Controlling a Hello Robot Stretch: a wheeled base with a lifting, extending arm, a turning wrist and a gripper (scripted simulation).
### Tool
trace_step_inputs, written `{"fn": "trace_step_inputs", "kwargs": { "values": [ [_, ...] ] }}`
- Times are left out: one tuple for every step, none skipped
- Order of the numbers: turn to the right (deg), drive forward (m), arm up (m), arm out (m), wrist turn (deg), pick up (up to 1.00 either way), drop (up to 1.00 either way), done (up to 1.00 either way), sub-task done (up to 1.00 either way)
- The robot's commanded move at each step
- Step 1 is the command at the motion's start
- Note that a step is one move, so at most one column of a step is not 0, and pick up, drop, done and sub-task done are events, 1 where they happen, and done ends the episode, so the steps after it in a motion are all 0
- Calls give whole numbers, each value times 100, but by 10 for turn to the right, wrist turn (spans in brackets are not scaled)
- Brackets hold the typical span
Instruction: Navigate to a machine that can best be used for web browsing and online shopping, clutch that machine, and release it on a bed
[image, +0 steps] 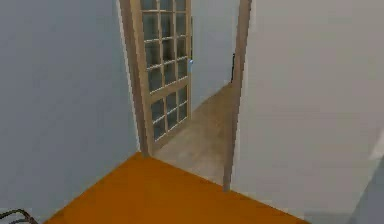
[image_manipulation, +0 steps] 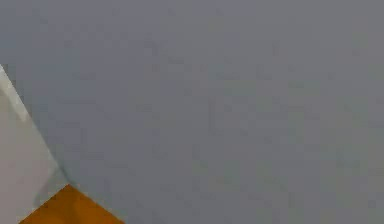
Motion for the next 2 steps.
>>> {"fn": "trace_step_inputs", "kwargs": {
  "values": [
    [-450, 0, 0, 0, 0, 0, 0, 0, 0],
    [-210, 0, 0, 0, 0, 0, 0, 0, 0]
  ]
}}
